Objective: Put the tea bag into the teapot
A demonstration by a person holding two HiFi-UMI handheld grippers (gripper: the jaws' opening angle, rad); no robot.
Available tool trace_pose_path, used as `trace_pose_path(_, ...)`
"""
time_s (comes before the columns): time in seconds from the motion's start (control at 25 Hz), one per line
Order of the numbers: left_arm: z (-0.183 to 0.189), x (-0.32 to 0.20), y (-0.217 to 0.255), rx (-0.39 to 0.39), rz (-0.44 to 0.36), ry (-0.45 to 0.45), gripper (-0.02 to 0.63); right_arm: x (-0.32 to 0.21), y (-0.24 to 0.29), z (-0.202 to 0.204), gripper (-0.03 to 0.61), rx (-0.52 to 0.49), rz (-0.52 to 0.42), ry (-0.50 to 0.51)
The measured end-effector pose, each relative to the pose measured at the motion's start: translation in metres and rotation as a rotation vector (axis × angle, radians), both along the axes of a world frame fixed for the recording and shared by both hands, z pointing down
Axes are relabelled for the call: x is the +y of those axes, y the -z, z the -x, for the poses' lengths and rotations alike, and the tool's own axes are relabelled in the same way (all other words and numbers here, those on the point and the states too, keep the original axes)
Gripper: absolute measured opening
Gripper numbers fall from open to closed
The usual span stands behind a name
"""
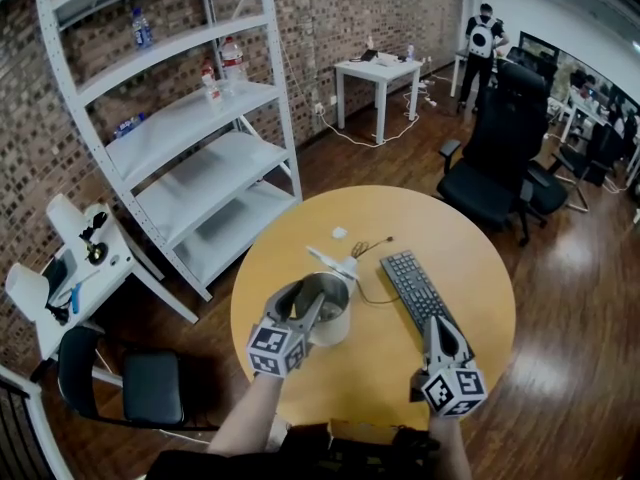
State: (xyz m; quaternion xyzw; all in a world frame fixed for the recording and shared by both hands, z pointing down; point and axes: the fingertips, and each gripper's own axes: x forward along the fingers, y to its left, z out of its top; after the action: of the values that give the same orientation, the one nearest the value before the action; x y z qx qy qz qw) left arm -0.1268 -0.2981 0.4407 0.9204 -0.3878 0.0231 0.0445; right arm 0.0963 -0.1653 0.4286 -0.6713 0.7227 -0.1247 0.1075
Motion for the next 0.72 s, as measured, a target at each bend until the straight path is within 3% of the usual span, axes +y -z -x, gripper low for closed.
trace_pose_path(0.12,0.008,0.010,0.006,0.013,-0.015,0.000,0.199,0.003,0.004,0.002,0.003,-0.003,-0.007,0.003)
trace_pose_path(0.16,0.010,0.015,0.010,0.019,-0.029,-0.008,0.161,0.005,0.005,0.003,0.003,-0.005,-0.018,0.009)
trace_pose_path(0.2,0.011,0.021,0.014,0.024,-0.041,-0.019,0.009,0.006,0.005,0.005,0.003,-0.009,-0.030,0.020)
trace_pose_path(0.44,0.020,0.046,0.018,0.049,-0.056,-0.020,0.009,0.014,0.011,0.021,0.003,-0.008,-0.065,0.069)
trace_pose_path(0.72,0.036,0.075,0.013,0.042,-0.045,0.007,0.009,0.027,-0.003,0.036,0.003,-0.002,-0.021,0.097)
